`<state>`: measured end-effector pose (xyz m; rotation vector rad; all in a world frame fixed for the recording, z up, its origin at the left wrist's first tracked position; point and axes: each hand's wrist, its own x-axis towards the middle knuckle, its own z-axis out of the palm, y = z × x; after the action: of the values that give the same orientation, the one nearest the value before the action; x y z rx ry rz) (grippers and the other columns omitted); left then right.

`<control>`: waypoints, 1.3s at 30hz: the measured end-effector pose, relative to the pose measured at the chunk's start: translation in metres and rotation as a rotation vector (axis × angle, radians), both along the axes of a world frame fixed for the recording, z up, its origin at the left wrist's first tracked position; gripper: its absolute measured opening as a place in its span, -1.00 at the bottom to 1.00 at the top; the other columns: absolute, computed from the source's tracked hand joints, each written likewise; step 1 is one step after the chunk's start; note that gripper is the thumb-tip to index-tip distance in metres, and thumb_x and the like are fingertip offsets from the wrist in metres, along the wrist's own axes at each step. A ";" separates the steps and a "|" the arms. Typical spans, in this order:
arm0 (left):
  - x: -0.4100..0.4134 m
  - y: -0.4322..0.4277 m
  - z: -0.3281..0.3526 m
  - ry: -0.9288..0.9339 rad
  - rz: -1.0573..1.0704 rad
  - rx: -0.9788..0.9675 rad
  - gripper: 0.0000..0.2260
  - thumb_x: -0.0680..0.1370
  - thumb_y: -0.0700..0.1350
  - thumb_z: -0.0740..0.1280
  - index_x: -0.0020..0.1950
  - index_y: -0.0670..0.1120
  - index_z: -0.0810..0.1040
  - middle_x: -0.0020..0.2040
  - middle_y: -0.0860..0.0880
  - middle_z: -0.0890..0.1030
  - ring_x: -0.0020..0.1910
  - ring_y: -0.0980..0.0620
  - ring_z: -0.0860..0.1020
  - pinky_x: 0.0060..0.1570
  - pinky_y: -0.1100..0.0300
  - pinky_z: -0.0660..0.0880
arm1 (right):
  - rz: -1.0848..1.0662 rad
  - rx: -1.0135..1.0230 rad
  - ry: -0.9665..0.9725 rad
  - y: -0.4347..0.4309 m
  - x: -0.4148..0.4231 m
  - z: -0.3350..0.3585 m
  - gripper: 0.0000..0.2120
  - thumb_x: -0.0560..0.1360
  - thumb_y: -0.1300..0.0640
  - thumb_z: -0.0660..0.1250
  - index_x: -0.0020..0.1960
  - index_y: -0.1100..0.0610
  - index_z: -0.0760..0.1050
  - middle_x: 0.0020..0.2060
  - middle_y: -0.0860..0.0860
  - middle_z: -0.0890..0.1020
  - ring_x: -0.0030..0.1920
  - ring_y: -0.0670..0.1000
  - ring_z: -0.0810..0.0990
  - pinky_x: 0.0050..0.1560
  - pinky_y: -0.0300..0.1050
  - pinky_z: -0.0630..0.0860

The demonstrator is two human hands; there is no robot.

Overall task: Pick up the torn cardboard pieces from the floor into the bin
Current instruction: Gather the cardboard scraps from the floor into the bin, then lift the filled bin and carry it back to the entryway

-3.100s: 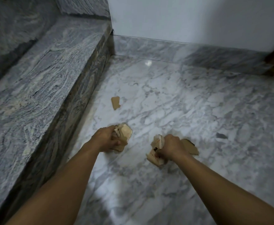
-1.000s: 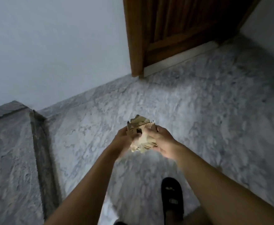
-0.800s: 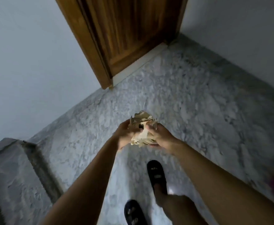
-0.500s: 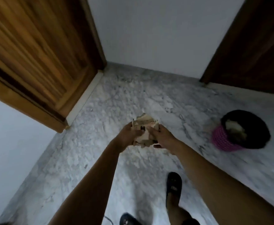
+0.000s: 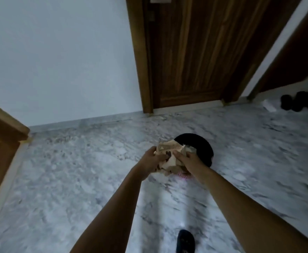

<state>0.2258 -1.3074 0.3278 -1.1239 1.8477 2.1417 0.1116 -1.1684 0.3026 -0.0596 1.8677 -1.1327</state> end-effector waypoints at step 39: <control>-0.365 -0.067 -0.464 -0.650 -0.323 -0.346 -0.25 0.23 0.12 0.41 0.37 -0.08 0.37 0.09 -0.15 0.61 0.05 -0.21 0.60 0.06 -0.15 0.60 | -0.605 0.488 -0.213 0.081 -0.287 -0.464 -0.72 0.58 0.18 0.19 0.23 0.24 0.50 -0.09 0.17 0.59 -0.19 0.13 0.54 -0.13 0.07 0.62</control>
<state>-0.1396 -1.3749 -0.1359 -1.2697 1.9218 1.1243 -0.1759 -1.0876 -0.1616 0.9181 1.9654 -0.9767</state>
